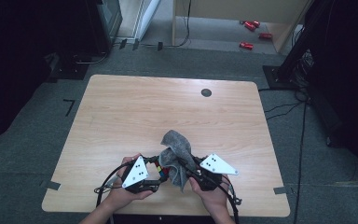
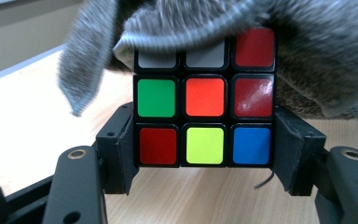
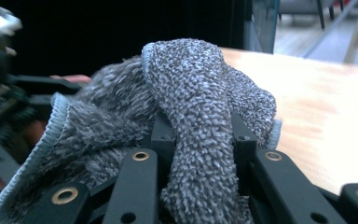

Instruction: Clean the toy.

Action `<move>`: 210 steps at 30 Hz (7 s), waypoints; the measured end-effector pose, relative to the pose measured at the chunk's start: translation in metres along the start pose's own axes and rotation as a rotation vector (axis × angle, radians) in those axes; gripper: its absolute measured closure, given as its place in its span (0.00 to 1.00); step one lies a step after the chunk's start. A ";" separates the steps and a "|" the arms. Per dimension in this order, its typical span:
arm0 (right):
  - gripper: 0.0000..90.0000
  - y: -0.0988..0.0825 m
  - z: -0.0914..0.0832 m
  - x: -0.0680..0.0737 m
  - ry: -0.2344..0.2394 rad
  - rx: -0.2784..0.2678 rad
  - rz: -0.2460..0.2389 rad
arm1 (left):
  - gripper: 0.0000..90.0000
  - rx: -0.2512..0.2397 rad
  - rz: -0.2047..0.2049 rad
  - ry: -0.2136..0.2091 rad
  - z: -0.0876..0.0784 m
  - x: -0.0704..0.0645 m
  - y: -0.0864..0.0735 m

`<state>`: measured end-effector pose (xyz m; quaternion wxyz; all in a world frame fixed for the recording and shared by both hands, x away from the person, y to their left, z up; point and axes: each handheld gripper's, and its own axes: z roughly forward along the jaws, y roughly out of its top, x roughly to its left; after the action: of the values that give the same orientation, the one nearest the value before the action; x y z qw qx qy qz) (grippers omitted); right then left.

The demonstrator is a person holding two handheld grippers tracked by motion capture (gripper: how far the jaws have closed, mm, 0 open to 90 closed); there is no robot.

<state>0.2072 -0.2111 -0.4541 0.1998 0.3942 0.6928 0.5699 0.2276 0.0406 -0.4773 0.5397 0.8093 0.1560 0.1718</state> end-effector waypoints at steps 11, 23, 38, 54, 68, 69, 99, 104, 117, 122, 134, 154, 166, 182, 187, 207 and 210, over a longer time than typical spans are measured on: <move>0.79 0.010 -0.005 0.019 0.057 -0.026 -0.066 | 0.38 0.007 0.021 -0.017 0.002 -0.005 0.002; 0.79 0.015 -0.008 0.022 0.056 -0.021 -0.084 | 0.38 0.010 -0.002 -0.029 0.001 -0.004 0.004; 0.79 0.014 -0.008 0.022 0.020 -0.019 -0.083 | 0.39 -0.011 0.014 -0.022 -0.003 -0.004 0.007; 0.79 0.011 -0.009 0.025 -0.019 -0.023 -0.120 | 0.38 -0.047 -0.029 -0.051 -0.008 0.002 0.008; 0.80 0.001 -0.005 0.006 0.020 0.008 0.000 | 0.38 -0.175 -0.141 -0.074 -0.023 0.016 0.010; 0.80 0.000 -0.003 0.005 0.033 0.013 0.012 | 0.38 -0.185 -0.157 -0.079 -0.023 0.017 0.010; 0.78 0.005 0.001 0.039 -0.204 0.084 -0.340 | 0.38 0.142 0.136 0.072 0.007 -0.024 0.020; 0.78 0.003 -0.001 0.048 -0.124 0.056 -0.362 | 0.38 0.165 0.111 0.094 0.006 -0.018 0.018; 0.78 0.003 -0.002 0.040 -0.102 0.053 -0.324 | 0.38 0.152 0.097 0.072 0.006 -0.016 0.018; 0.79 0.002 0.001 0.048 -0.082 0.046 -0.377 | 0.38 0.113 0.054 0.040 0.000 -0.011 0.019; 0.81 -0.008 0.003 0.002 0.023 0.052 -0.017 | 0.38 -0.091 -0.069 -0.045 -0.022 0.008 0.020; 0.80 -0.014 0.011 0.008 0.109 0.083 0.065 | 0.38 -0.233 -0.249 -0.077 -0.035 0.025 0.020; 0.80 -0.007 0.006 0.008 0.113 0.028 0.088 | 0.38 -0.241 -0.254 -0.069 -0.037 0.026 0.020; 0.80 -0.002 0.004 0.011 0.114 0.031 0.083 | 0.38 -0.248 -0.268 -0.063 -0.036 0.026 0.020; 0.80 -0.010 0.015 0.028 0.171 0.109 0.006 | 0.38 -0.232 -0.253 -0.047 -0.034 0.025 0.020; 0.79 -0.011 -0.007 -0.048 -0.305 0.098 -0.064 | 0.38 -0.186 -0.269 0.045 -0.036 0.038 0.014; 0.78 -0.018 -0.001 -0.054 -0.319 0.141 -0.063 | 0.38 -0.171 -0.271 0.046 -0.034 0.038 0.012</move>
<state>0.2338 -0.2541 -0.4798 0.2969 0.4705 0.7026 0.4438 0.2474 0.0809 -0.4495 0.6210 0.7278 0.2611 0.1285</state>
